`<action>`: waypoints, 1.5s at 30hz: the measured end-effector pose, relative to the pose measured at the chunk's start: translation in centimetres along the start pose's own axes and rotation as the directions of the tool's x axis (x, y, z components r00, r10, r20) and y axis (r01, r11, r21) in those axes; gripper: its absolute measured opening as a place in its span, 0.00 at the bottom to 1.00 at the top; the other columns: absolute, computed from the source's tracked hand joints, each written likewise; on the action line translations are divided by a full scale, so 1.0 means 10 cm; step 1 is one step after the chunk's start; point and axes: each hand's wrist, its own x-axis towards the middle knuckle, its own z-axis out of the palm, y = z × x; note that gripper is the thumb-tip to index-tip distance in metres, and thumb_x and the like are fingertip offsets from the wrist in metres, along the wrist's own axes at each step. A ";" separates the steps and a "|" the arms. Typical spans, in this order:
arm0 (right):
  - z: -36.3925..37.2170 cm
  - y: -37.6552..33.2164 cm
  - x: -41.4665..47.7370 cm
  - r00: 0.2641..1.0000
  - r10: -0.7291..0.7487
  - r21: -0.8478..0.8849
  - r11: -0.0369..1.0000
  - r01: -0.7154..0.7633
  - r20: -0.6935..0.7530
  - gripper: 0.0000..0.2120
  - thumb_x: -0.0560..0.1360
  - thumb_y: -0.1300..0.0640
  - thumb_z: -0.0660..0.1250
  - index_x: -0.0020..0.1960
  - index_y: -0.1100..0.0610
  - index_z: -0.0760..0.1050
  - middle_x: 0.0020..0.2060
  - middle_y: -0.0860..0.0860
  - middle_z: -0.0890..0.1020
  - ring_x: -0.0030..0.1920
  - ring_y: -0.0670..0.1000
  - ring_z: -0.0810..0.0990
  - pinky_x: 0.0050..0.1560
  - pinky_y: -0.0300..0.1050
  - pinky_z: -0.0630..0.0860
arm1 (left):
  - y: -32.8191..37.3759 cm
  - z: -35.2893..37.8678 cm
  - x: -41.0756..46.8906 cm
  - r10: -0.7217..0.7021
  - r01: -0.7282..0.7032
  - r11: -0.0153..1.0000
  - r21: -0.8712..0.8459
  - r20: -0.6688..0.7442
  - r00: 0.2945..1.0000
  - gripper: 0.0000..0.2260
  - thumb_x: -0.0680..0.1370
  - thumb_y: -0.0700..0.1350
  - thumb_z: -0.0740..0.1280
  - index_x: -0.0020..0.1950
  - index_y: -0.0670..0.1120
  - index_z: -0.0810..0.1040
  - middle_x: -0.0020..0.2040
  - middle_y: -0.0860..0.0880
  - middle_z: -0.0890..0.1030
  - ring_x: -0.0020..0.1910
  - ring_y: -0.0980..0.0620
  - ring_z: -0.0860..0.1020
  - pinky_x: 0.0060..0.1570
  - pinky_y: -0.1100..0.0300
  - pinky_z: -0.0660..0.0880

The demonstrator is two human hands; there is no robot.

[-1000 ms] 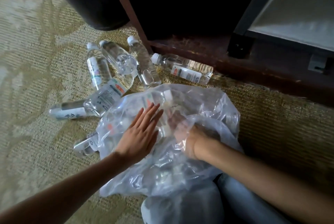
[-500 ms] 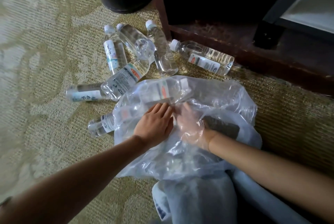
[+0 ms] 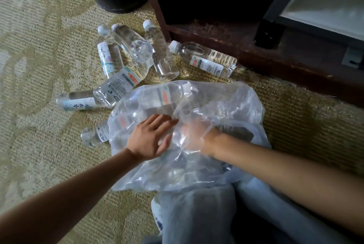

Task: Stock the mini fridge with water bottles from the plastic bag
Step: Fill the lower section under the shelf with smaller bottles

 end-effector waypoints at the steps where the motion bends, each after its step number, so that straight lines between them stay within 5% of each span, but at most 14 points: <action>1: -0.06 0.02 -0.11 1.000 0.003 -0.090 0.996 -0.004 -0.015 0.12 0.77 0.51 0.61 0.51 0.60 0.75 0.45 0.55 0.79 0.47 0.55 0.79 0.46 0.45 0.72 | -0.06 0.02 -0.02 -0.024 0.024 0.999 -0.036 -0.017 1.000 0.23 0.81 0.51 0.47 0.61 0.44 0.78 0.52 0.45 0.80 0.50 0.49 0.75 0.44 0.59 0.73; 4: -0.35 0.20 -0.58 0.991 0.112 -0.231 0.965 -0.126 -0.071 0.15 0.75 0.51 0.62 0.57 0.59 0.75 0.53 0.55 0.80 0.54 0.57 0.79 0.46 0.43 0.68 | -0.19 0.08 0.04 -0.075 0.075 0.997 -0.021 0.004 0.997 0.20 0.81 0.49 0.49 0.56 0.44 0.78 0.51 0.44 0.79 0.49 0.45 0.76 0.43 0.56 0.72; 8: -0.40 0.53 -0.79 0.975 0.198 -0.194 0.957 -0.214 -0.101 0.12 0.72 0.50 0.64 0.50 0.56 0.76 0.47 0.52 0.80 0.51 0.56 0.79 0.41 0.41 0.65 | -0.02 0.18 0.31 -0.138 0.134 0.988 0.071 0.055 0.989 0.13 0.79 0.48 0.53 0.46 0.44 0.74 0.44 0.43 0.77 0.40 0.41 0.76 0.38 0.53 0.73; 12: -0.52 0.69 -0.61 0.976 0.118 -0.091 0.986 -0.137 -0.185 0.10 0.68 0.51 0.70 0.41 0.57 0.75 0.37 0.51 0.76 0.39 0.54 0.76 0.33 0.40 0.67 | 0.35 0.21 0.41 -0.344 0.335 0.907 -0.256 0.012 0.939 0.17 0.79 0.54 0.52 0.55 0.45 0.75 0.51 0.48 0.75 0.48 0.50 0.76 0.43 0.60 0.69; 17: -0.39 0.93 -0.68 0.980 0.037 0.355 0.934 0.035 -0.196 0.14 0.68 0.44 0.74 0.40 0.53 0.75 0.35 0.49 0.77 0.37 0.50 0.76 0.39 0.47 0.72 | 0.65 0.03 0.57 -0.017 0.058 0.918 -0.392 0.107 0.994 0.25 0.76 0.61 0.58 0.68 0.48 0.71 0.62 0.50 0.71 0.62 0.54 0.71 0.60 0.59 0.68; 21: -0.13 0.93 -0.63 0.925 0.112 0.728 0.654 0.206 -0.362 0.21 0.68 0.39 0.71 0.42 0.58 0.75 0.32 0.53 0.79 0.34 0.50 0.75 0.41 0.51 0.73 | 0.74 -0.02 0.83 0.175 -0.147 0.954 -0.263 0.086 0.981 0.30 0.71 0.62 0.69 0.67 0.46 0.72 0.61 0.48 0.75 0.59 0.49 0.72 0.58 0.56 0.70; 24: 0.02 0.83 -0.57 0.822 0.203 0.715 0.628 0.307 -0.532 0.20 0.71 0.37 0.64 0.37 0.52 0.66 0.27 0.47 0.71 0.30 0.50 0.70 0.36 0.55 0.70 | 0.73 0.07 0.88 0.160 -0.142 0.969 -0.204 0.078 0.984 0.31 0.68 0.61 0.72 0.65 0.44 0.74 0.58 0.49 0.78 0.56 0.48 0.74 0.55 0.53 0.73; 28: 0.02 0.73 -0.53 0.694 0.312 0.648 0.705 0.289 -0.649 0.17 0.74 0.37 0.60 0.38 0.49 0.65 0.24 0.44 0.68 0.25 0.43 0.66 0.29 0.47 0.64 | 0.73 0.16 0.83 0.060 -0.055 0.969 -0.241 0.017 0.998 0.30 0.68 0.60 0.71 0.63 0.46 0.71 0.57 0.48 0.79 0.55 0.49 0.76 0.54 0.60 0.71; 31: -0.03 0.66 -0.50 0.646 0.408 0.694 0.668 0.271 -0.645 0.16 0.77 0.44 0.63 0.37 0.52 0.65 0.24 0.45 0.68 0.24 0.42 0.67 0.27 0.39 0.62 | 0.73 0.16 0.82 0.006 -0.007 0.960 -0.278 -0.006 1.000 0.32 0.68 0.62 0.69 0.65 0.46 0.70 0.60 0.49 0.78 0.57 0.50 0.77 0.56 0.58 0.73; 34: -0.13 0.65 -0.50 0.594 0.583 0.817 0.519 0.253 -0.554 0.16 0.79 0.49 0.62 0.35 0.53 0.64 0.26 0.45 0.68 0.26 0.42 0.65 0.28 0.37 0.62 | 0.77 0.16 0.79 -0.045 0.039 0.963 -0.268 -0.016 0.999 0.36 0.68 0.68 0.65 0.66 0.44 0.70 0.60 0.47 0.79 0.57 0.49 0.78 0.54 0.58 0.75; 40: -0.64 1.03 -0.61 0.578 0.784 0.970 0.233 0.065 -0.227 0.19 0.75 0.38 0.62 0.38 0.53 0.74 0.29 0.46 0.72 0.30 0.46 0.70 0.32 0.39 0.65 | 0.88 0.10 0.92 -0.194 0.241 0.925 -0.292 0.181 0.964 0.34 0.63 0.69 0.68 0.62 0.49 0.74 0.48 0.52 0.82 0.43 0.51 0.80 0.40 0.59 0.76; 43: -0.80 1.07 -0.59 0.586 0.761 0.959 0.261 0.115 -0.277 0.17 0.74 0.37 0.62 0.37 0.48 0.75 0.32 0.44 0.76 0.32 0.43 0.74 0.33 0.37 0.68 | 0.95 -0.06 1.07 -0.178 0.310 0.831 -0.462 0.307 0.935 0.23 0.67 0.62 0.73 0.54 0.49 0.76 0.43 0.57 0.78 0.37 0.59 0.76 0.33 0.70 0.69; 45: -0.80 0.99 -0.53 0.572 0.751 0.943 0.281 0.176 -0.330 0.14 0.75 0.38 0.62 0.44 0.47 0.76 0.37 0.43 0.78 0.37 0.42 0.76 0.34 0.36 0.69 | 0.96 -0.13 1.10 -0.189 0.394 0.699 -0.597 0.377 0.907 0.21 0.67 0.62 0.73 0.50 0.49 0.76 0.44 0.56 0.79 0.40 0.56 0.78 0.38 0.64 0.74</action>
